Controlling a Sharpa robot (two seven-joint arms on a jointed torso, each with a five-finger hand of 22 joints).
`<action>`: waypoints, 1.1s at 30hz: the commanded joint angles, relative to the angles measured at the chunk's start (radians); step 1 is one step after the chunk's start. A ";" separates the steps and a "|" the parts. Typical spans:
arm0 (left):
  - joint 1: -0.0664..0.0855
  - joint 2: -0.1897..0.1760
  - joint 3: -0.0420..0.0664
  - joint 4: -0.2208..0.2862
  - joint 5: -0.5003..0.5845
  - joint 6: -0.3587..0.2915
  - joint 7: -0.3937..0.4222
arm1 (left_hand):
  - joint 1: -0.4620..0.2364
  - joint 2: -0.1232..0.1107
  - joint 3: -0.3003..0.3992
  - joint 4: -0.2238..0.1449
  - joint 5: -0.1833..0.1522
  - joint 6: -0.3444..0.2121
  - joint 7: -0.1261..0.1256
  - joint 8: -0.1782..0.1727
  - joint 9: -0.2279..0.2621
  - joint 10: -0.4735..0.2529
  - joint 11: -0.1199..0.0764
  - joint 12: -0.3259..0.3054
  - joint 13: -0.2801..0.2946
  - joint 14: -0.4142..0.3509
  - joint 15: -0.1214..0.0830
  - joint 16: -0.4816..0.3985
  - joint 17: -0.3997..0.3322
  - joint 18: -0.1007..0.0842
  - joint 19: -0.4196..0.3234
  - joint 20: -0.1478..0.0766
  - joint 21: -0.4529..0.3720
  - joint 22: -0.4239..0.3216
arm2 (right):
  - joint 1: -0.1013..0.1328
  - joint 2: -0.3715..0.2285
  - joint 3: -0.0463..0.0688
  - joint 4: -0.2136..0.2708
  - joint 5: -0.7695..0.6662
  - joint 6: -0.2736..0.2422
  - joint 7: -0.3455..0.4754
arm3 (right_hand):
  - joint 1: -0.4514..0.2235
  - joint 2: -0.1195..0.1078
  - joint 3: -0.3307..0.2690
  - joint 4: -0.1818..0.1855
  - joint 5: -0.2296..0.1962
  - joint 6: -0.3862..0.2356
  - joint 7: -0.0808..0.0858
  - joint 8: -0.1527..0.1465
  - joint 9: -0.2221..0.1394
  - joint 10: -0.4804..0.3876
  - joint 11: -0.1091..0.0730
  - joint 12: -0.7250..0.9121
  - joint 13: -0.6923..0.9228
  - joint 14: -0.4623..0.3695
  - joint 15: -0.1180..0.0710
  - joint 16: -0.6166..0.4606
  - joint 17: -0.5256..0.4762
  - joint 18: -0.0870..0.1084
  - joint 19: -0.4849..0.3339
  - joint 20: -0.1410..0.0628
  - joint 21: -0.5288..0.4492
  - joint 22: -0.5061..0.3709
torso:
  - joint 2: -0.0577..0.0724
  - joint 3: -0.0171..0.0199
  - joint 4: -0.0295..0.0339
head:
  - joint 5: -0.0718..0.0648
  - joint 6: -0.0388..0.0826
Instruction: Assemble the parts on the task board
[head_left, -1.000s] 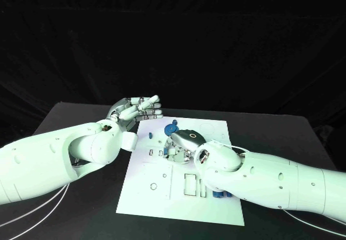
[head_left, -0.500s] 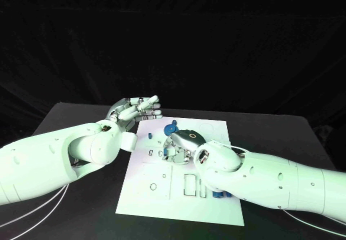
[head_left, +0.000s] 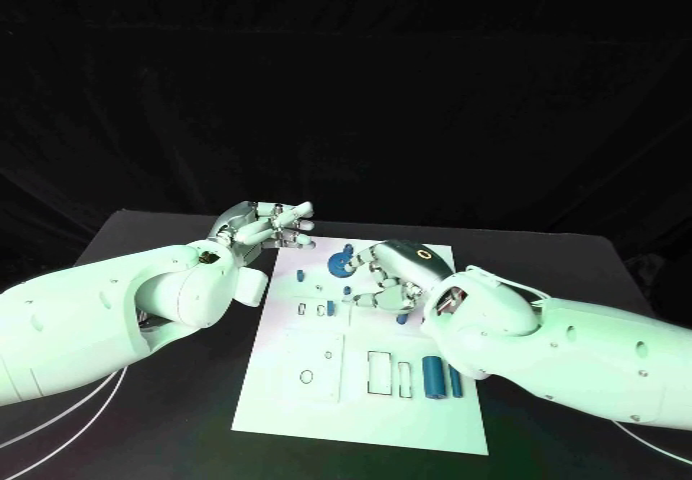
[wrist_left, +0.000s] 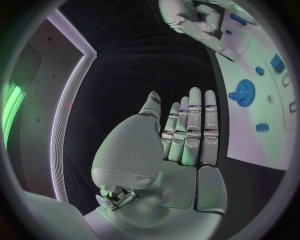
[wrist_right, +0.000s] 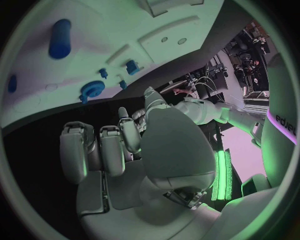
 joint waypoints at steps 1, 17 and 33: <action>0.002 0.002 0.002 -0.029 -0.293 0.094 -0.178 | -0.007 0.003 -0.006 0.009 0.006 0.027 -0.019 0.012 0.008 0.045 -0.025 0.021 0.016 0.070 -0.026 0.073 0.046 0.007 0.059 -0.031 0.042 0.019 | 0.026 -0.059 0.001 0.052 0.190 -0.038 0.175 | 0.011 0.011 0.004 -0.005 0.014 0.022 -0.012 0.023 0.006 -0.031 -0.009 -0.031 -0.026 0.046 -0.012 -0.034 0.049 0.017 -0.032 -0.008 -0.055 0.128 | -0.016 0.0028 -0.0087 | 0.004 0.000; 0.040 0.076 0.007 -0.118 -0.894 0.416 -0.575 | -0.071 -0.049 0.034 0.134 -0.003 0.058 -0.107 0.203 0.184 0.131 -0.126 0.534 0.498 0.203 -0.130 1.157 1.153 -0.002 0.194 -0.163 0.446 0.272 | 0.081 -0.302 0.002 0.118 0.501 0.049 0.205 | 0.026 0.034 0.008 -0.020 0.115 0.042 -0.024 0.059 0.013 -0.050 -0.025 -0.067 -0.067 0.025 -0.025 -0.108 -0.042 0.037 -0.081 -0.023 -0.154 0.067 | -0.066 0.0220 -0.0155 | 0.031 -0.022; 0.089 0.216 -0.006 -0.157 -1.014 0.569 -0.866 | -0.167 -0.029 -0.083 0.150 0.000 -0.029 -0.120 0.329 0.359 0.114 -0.126 0.891 0.882 0.234 -0.131 1.257 1.308 -0.088 0.357 -0.184 0.924 0.927 | 0.083 -0.326 0.002 0.095 0.417 0.017 0.060 | 0.033 0.038 0.013 -0.025 0.201 0.043 -0.028 0.074 0.016 -0.023 -0.030 -0.048 -0.052 0.029 -0.030 -0.124 -0.053 0.037 -0.075 -0.029 -0.167 0.061 | -0.065 0.0240 -0.0149 | 0.042 -0.028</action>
